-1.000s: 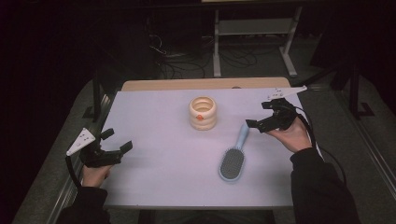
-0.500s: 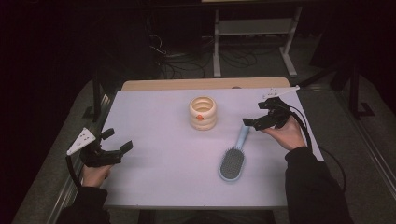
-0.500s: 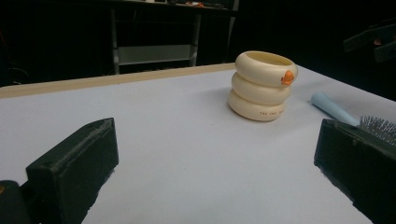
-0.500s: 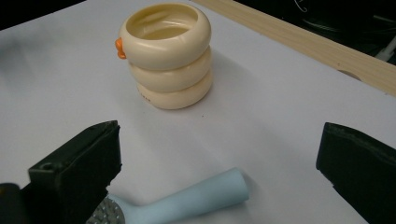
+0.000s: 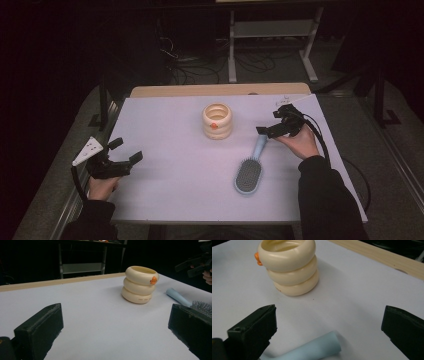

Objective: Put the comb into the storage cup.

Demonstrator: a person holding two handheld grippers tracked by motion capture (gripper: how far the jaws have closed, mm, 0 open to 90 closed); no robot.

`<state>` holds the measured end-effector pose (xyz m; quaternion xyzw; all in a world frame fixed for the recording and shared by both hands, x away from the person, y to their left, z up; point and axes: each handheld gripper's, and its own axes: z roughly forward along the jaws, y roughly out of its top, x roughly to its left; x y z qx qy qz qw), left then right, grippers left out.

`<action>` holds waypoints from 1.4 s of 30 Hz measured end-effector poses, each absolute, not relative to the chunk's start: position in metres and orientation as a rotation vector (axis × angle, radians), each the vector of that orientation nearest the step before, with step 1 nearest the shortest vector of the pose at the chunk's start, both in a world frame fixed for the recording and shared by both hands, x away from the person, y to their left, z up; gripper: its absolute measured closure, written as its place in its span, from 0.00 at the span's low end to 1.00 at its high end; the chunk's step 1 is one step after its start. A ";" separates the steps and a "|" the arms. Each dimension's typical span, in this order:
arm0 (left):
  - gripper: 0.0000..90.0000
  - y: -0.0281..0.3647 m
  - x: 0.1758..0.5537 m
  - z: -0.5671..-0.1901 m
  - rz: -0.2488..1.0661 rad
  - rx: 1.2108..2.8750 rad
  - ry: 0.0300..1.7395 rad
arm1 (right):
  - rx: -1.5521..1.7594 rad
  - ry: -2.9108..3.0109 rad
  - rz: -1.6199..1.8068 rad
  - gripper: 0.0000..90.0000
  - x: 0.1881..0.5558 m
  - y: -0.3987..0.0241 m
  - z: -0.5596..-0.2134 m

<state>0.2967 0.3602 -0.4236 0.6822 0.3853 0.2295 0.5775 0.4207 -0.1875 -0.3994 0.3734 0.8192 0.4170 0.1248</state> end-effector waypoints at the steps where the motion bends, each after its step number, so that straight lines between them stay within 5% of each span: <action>1: 0.00 0.360 0.297 -0.424 0.536 1.596 0.901 | 1.091 2.383 1.209 0.00 0.422 -0.187 -0.401; 17: 0.00 0.360 0.297 -0.424 0.532 1.596 0.903 | 1.059 2.415 1.253 0.22 0.431 -0.179 -0.414; 19: 0.00 0.360 0.297 -0.424 0.531 1.596 0.903 | 1.041 2.426 1.240 0.36 0.432 -0.178 -0.416; 26: 0.00 0.359 0.297 -0.424 0.530 1.598 0.902 | 1.045 2.401 1.207 0.57 0.431 -0.175 -0.417; 32: 0.00 0.359 0.298 -0.424 0.525 1.599 0.901 | 1.064 2.428 1.143 0.86 0.434 -0.173 -0.423; 36: 0.00 0.359 0.298 -0.424 0.524 1.596 0.901 | 1.071 2.448 1.166 0.97 0.435 -0.174 -0.425; 42: 0.00 0.359 0.298 -0.424 0.524 1.596 0.900 | 1.059 2.482 1.153 0.99 0.436 -0.173 -0.428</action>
